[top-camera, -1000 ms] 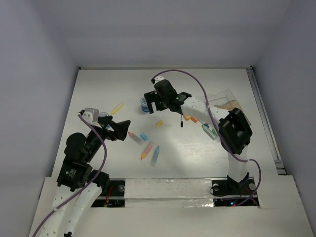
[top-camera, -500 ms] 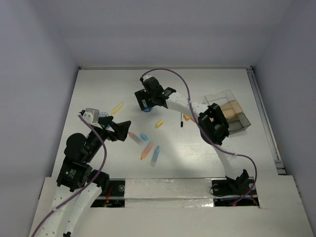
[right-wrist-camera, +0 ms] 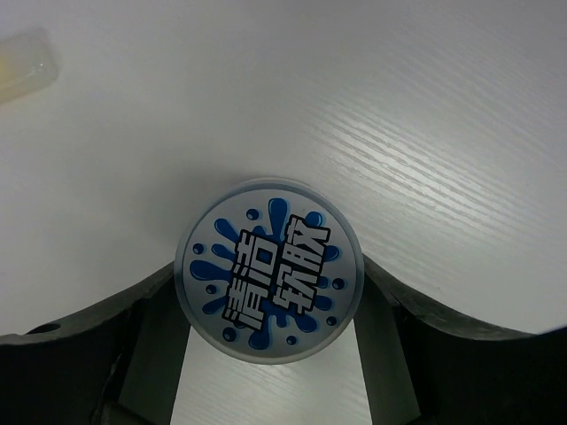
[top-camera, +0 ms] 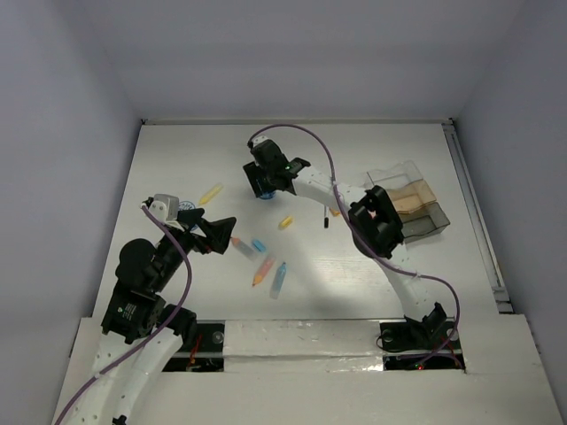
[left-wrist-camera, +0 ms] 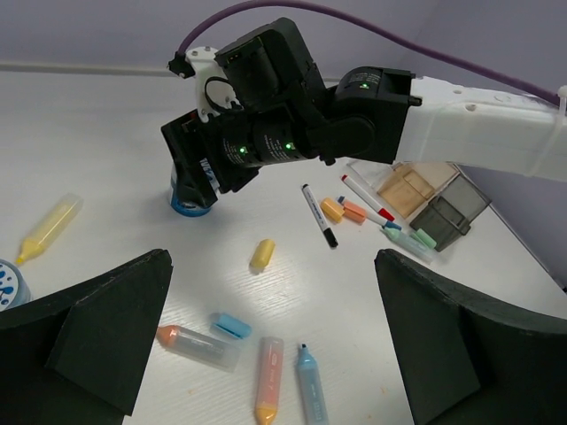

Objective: Sort the stationery into containers
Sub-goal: Pick up the stationery from the center of the board.

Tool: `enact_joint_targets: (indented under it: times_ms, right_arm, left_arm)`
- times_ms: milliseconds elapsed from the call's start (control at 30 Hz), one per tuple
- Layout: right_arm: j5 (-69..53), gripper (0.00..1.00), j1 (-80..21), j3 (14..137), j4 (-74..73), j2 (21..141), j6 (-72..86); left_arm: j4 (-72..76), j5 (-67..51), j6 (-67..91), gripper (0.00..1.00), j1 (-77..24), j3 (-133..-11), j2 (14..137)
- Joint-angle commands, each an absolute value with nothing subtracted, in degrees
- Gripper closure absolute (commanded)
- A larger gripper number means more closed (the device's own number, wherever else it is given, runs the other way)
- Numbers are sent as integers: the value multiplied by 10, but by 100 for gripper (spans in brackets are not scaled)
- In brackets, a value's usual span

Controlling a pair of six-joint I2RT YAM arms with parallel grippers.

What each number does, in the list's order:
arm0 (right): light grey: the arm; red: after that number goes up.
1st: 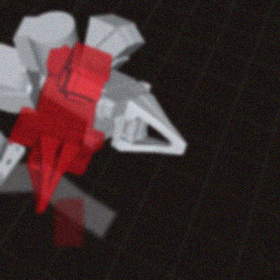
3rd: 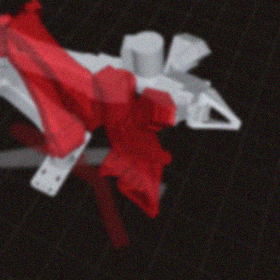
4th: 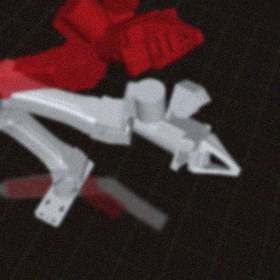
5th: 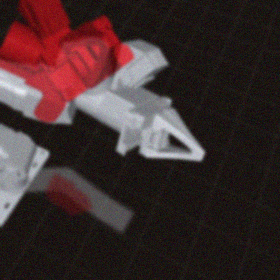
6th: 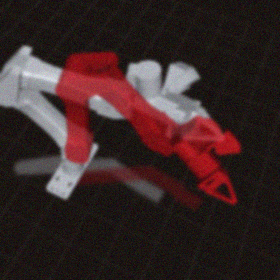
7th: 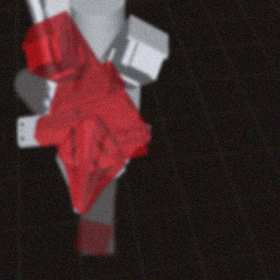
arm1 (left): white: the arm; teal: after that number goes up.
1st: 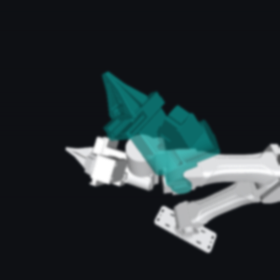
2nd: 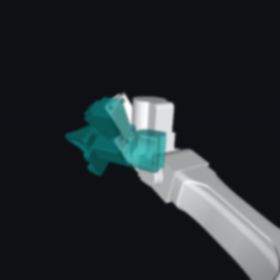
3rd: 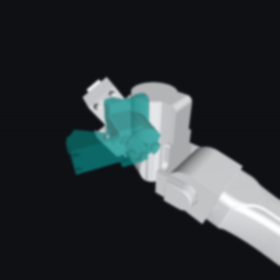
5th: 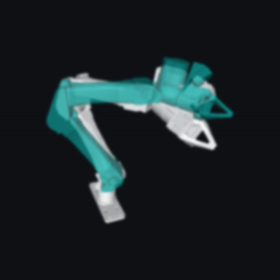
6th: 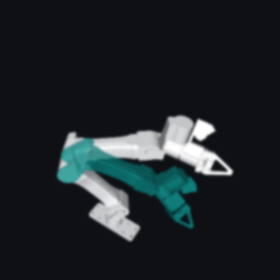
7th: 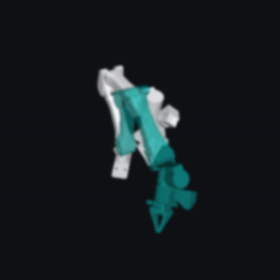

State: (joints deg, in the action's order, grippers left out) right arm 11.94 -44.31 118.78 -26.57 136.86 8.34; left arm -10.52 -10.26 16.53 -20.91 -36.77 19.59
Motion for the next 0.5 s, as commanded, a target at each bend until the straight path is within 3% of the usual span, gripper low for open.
enact_joint_targets:
  times_ms: [0, 100, 233, 467]
  right_arm:
    - [183, 66, -449, 1186, -219, 1300, 74]
    - [254, 70, -430, 1105, -183, 1183, 63]
    - [248, 70, -378, 957, -145, 1072, 84]
    - [224, 70, -182, 774, -152, 906, 134]
  left_arm:
    - [-77, -104, 162, 1, -212, -374, 195]
    - [-76, -105, 162, 1, -212, -374, 192]
    - [-75, -108, 162, 1, -212, -372, 190]
    - [-73, -111, 162, 1, -217, -371, 188]
